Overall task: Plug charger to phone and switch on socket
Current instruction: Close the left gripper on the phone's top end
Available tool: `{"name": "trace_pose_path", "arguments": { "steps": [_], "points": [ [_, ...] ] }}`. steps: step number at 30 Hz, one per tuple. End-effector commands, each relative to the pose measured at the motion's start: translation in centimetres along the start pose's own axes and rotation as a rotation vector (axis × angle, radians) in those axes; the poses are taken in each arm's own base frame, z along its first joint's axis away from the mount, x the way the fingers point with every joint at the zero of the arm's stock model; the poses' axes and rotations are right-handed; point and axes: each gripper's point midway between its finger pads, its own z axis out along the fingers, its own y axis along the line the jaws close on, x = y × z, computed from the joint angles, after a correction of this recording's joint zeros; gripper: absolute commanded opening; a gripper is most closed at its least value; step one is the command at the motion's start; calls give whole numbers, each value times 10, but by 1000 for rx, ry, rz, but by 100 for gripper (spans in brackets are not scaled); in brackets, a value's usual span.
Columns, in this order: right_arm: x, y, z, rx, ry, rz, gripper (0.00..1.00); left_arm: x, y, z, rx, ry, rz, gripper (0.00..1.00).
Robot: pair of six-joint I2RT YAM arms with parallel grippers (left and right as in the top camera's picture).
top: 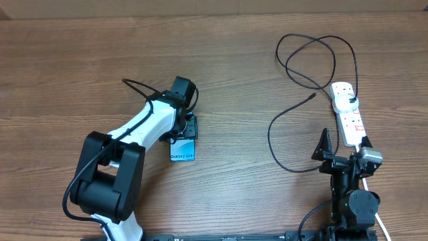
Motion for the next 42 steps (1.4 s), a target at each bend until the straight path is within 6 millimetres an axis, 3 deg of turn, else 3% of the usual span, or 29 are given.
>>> {"name": "trace_pose_path", "arguments": {
  "steps": [1, 28, 42],
  "points": [
    [1, -2, 0, 7, -9, 4, 100, 51, 4, 46, 8, 215, 41, 54],
    [1, -2, 0, 7, -9, 4, 100, 29, -15, 18, 67, 221, 78, 43],
    [1, -2, 0, 7, -9, 4, 100, 27, -42, 8, 219, 239, 121, 41]
  ]
}}
